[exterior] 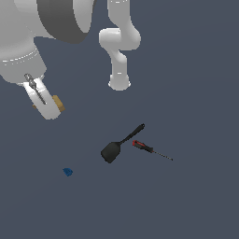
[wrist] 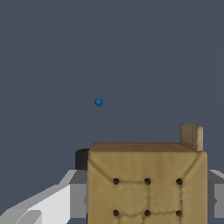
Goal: Pick up a designated object from a clutter of objects.
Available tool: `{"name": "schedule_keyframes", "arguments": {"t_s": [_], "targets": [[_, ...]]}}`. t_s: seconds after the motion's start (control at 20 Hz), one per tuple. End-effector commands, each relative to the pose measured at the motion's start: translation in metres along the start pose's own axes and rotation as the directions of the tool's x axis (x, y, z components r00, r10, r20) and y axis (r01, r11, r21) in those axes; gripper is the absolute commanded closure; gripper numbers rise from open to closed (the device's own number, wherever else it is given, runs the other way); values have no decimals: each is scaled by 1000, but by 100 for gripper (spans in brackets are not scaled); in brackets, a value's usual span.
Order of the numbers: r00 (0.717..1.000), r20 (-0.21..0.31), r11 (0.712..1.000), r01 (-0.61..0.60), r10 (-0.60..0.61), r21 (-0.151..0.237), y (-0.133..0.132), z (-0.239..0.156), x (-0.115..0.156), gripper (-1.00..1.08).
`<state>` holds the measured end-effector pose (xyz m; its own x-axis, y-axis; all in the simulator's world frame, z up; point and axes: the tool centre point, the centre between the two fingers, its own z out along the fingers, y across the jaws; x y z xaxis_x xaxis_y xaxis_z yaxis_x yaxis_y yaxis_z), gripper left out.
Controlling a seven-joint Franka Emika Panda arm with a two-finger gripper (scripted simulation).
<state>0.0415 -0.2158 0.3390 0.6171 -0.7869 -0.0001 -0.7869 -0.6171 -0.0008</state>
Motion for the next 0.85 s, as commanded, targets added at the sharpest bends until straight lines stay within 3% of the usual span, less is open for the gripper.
{"name": "schedule_keyframes", "arguments": {"t_s": [0.0,0.4,0.8], "targets": [[1000,1,1000,0,0,-1,6,-22,1,108],[1000,0,1000,1,-1,-1,15,-65,4,108],[1000,0,1000,2,-2,-1,16,-73,6,108]]}}
